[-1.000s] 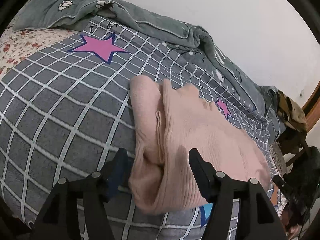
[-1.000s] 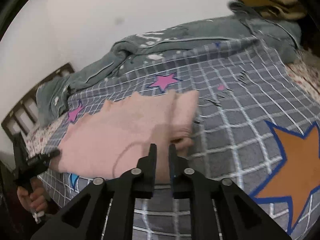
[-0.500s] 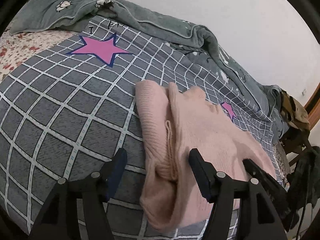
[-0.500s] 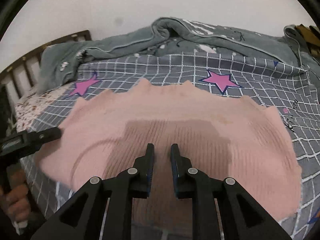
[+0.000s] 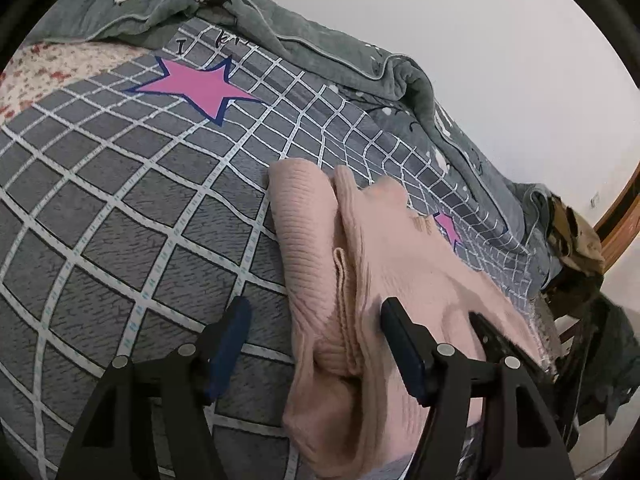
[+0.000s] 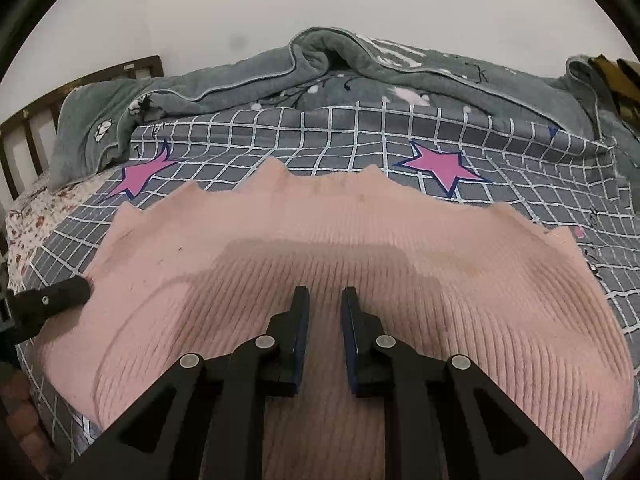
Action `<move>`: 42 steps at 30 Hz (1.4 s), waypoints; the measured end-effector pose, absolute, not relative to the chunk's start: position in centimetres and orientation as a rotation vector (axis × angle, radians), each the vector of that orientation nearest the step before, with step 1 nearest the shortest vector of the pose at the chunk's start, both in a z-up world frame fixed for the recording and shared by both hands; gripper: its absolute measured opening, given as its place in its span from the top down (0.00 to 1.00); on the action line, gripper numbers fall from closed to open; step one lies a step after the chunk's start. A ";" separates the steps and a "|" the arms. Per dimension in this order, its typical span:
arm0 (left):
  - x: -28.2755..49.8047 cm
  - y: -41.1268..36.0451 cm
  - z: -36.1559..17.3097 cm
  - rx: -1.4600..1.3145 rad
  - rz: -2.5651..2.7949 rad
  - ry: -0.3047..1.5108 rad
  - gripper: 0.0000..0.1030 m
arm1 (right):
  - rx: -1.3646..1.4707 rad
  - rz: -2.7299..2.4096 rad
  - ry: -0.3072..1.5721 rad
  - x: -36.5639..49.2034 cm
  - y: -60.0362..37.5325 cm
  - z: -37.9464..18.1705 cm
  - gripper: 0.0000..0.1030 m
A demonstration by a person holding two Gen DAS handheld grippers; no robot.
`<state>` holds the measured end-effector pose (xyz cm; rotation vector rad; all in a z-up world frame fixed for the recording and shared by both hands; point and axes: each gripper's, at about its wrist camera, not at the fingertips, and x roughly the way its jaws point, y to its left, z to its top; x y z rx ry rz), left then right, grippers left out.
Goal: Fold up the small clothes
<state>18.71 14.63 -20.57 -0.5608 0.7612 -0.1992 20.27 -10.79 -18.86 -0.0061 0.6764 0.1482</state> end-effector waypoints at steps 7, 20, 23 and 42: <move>19.2 14.0 -20.8 -0.618 -0.213 0.770 0.44 | -0.024 0.162 0.664 17.4 -11.1 -18.5 0.83; 20.0 12.7 -20.8 -0.593 -0.159 0.781 0.48 | -0.063 0.322 0.669 13.6 -11.9 -17.8 0.75; 20.1 12.4 -20.9 -0.568 -0.137 0.785 0.61 | -0.006 0.411 0.626 12.8 -13.3 -16.8 0.75; 20.2 4.9 -12.0 -0.430 0.013 0.835 0.79 | 0.243 0.187 0.538 13.3 -29.9 -13.4 0.70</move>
